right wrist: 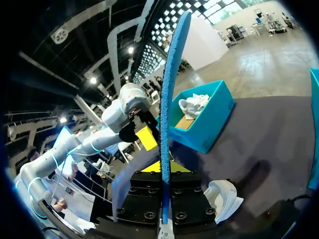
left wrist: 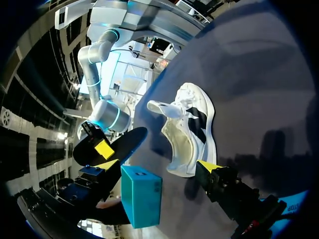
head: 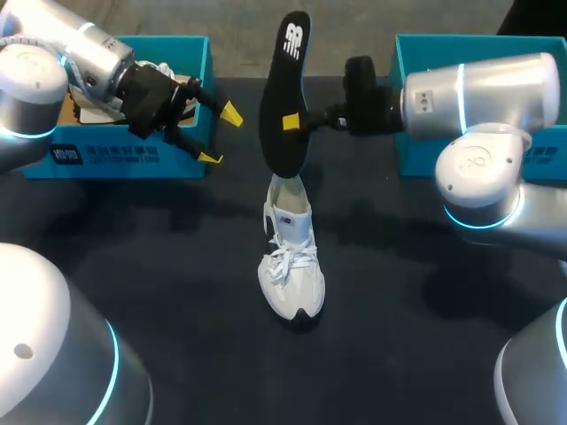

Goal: Take the shoe out of the shoebox, open the shoe tongue, remove and reinsert the insole, then place the shoe into the shoebox

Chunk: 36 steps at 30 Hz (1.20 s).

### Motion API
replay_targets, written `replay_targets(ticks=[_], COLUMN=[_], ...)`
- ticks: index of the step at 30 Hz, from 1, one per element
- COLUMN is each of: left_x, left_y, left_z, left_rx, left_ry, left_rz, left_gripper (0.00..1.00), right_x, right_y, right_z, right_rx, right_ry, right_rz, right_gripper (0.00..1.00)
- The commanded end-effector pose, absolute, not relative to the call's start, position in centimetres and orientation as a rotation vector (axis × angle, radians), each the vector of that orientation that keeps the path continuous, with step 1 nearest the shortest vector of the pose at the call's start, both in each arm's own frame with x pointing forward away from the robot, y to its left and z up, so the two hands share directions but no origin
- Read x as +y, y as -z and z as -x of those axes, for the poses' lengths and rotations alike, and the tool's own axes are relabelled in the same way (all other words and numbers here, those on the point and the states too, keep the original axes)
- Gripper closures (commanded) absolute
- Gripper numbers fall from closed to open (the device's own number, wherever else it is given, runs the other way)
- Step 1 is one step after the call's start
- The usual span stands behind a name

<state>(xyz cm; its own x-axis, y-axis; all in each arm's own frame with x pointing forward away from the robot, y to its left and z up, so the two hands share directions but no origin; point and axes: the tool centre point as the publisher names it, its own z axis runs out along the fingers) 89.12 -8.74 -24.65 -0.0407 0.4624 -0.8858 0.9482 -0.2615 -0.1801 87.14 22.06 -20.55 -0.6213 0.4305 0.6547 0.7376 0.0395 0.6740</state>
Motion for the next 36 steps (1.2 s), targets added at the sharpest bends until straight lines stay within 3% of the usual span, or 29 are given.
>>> replay_targets(ticks=[1, 36], left_x=[-8.74, -8.66], left_y=[24.66, 24.63], left_z=[-89.13, -89.13], left_rx=[1.487, 1.506], left_ry=[1.265, 1.256], left_rz=[-1.741, -1.727], left_gripper=[0.00, 0.00], right_x=[22.17, 22.13], right_y=[20.57, 20.77], right_z=[-87.10, -87.18], right_rx=[-2.047, -2.050], right_ry=[1.612, 1.680], right_rz=[1.197, 1.148], right_gripper=[1.00, 1.00])
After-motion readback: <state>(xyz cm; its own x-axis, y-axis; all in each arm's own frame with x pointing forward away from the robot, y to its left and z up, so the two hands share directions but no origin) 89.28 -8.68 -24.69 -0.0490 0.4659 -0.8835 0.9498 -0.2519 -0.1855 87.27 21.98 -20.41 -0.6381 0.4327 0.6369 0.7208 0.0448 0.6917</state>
